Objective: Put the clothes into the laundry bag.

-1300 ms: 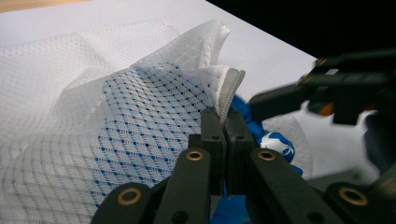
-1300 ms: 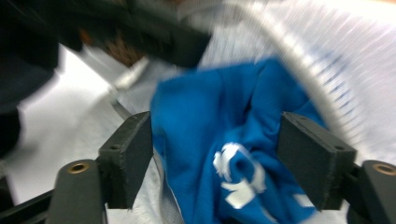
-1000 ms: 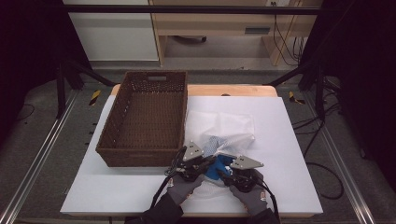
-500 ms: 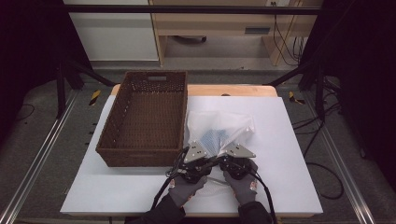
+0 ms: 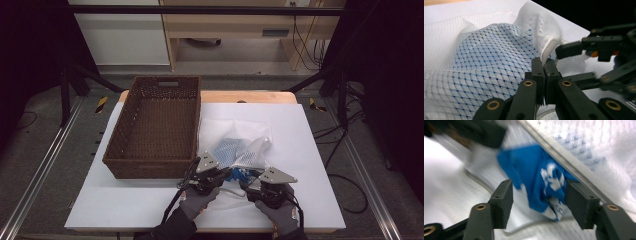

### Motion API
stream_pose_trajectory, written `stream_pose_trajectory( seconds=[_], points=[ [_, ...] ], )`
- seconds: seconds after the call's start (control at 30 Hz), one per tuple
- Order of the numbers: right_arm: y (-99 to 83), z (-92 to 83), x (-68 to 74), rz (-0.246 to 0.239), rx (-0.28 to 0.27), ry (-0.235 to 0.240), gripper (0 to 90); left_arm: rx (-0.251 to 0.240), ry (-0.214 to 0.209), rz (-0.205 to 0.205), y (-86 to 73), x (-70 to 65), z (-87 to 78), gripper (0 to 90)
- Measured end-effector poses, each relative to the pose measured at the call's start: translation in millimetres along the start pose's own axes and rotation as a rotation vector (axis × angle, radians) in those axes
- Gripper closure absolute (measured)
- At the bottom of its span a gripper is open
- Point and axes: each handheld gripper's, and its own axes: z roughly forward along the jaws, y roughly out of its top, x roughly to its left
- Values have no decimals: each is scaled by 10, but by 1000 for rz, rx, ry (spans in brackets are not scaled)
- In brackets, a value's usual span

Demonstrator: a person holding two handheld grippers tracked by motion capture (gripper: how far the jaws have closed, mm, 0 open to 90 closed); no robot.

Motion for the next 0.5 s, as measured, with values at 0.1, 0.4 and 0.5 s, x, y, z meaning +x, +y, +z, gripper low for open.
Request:
stream_pose_trajectory(
  seconds=[0.1,0.4,0.5],
  points=[
    [-68,152,-28,17,36,-17,494,3,-2,-1,0,-1,23,887],
    [1,360,7,17,66,-27,819,2,-7,-3,-2,-6,33,887],
    [71,392,48,39,10,-17,818,-4,-22,-5,2,-21,20,888]
  ],
)
